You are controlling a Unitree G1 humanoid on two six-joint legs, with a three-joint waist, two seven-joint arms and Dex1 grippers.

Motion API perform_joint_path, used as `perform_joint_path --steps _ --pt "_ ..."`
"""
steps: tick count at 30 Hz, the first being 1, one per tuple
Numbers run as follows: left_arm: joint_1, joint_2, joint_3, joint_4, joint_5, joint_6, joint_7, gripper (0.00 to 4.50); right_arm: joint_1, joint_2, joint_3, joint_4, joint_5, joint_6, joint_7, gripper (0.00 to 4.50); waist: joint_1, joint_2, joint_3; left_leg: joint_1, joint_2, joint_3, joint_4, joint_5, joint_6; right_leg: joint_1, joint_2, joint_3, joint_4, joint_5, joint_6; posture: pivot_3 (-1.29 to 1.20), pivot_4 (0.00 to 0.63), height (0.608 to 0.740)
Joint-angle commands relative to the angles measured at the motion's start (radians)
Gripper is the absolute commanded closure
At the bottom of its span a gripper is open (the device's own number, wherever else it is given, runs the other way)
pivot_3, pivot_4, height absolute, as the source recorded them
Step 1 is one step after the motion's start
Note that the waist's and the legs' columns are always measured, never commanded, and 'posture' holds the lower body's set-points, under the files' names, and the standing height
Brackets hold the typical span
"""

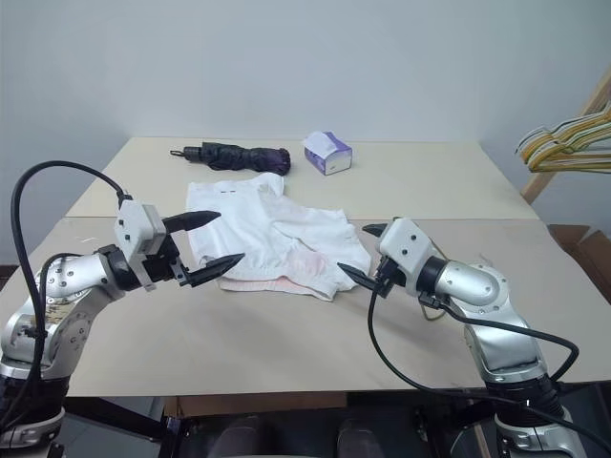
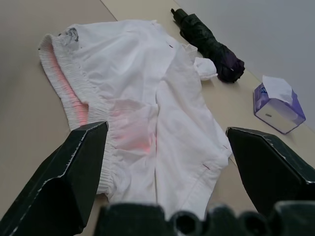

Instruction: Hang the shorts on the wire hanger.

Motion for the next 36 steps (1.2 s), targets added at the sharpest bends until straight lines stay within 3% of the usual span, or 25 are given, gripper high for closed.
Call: perform_joint_path --steps 1,12,21,27,33,36 --pt "-0.01 -0.004 0.031 -0.024 0.0 -0.023 0.016 0.0 -0.015 -0.003 -0.005 -0.017 -0.001 -0.02 0.001 0.03 0.001 0.0 0.0 0.0 0.0 0.0 0.0 0.0 0.0 0.0 0.0 0.0 0.0 0.0 0.0 0.06 0.0 0.74" --pt "0.028 0.035 0.047 -0.041 -0.016 -0.014 -0.012 0.0 -0.021 -0.001 0.048 -0.032 -0.03 -0.02 0.0 0.03 0.005 0.0 0.0 0.0 0.0 0.0 0.0 0.0 0.0 0.0 0.0 0.0 0.0 0.0 0.0 0.08 0.0 0.74" --pt "0.092 0.05 0.095 -0.047 -0.025 -0.039 -0.057 0.0 -0.138 0.028 0.312 0.003 -0.218 0.041 0.033 0.03 0.002 0.0 0.0 0.0 0.0 0.0 0.0 0.0 0.0 -0.001 0.0 0.0 0.0 0.0 0.0 0.07 0.0 0.74" --pt "0.088 0.05 0.1 -0.04 -0.02 -0.042 -0.06 0.0 -0.256 0.167 0.486 0.097 -0.365 0.146 -0.007 0.03 0.005 0.0 0.0 0.0 0.0 0.0 0.0 0.0 0.0 -0.001 0.0 0.0 0.0 0.0 0.0 0.08 0.0 0.74" --pt "0.094 0.044 0.101 -0.053 -0.018 -0.04 -0.052 0.0 -0.393 0.258 0.677 0.329 -0.635 0.231 -0.091 0.03 0.008 0.0 0.0 0.0 0.0 0.0 0.0 0.0 0.0 -0.002 0.0 0.0 0.001 0.0 0.0 0.09 0.0 0.74" --pt "0.097 0.042 0.101 -0.059 -0.019 -0.038 -0.048 0.0 -0.421 0.245 0.698 0.38 -0.69 0.195 -0.087 0.65 0.008 0.0 0.0 0.0 -0.001 0.0 0.0 0.0 0.0 -0.002 -0.001 0.0 0.001 0.0 0.0 0.09 0.0 0.74"
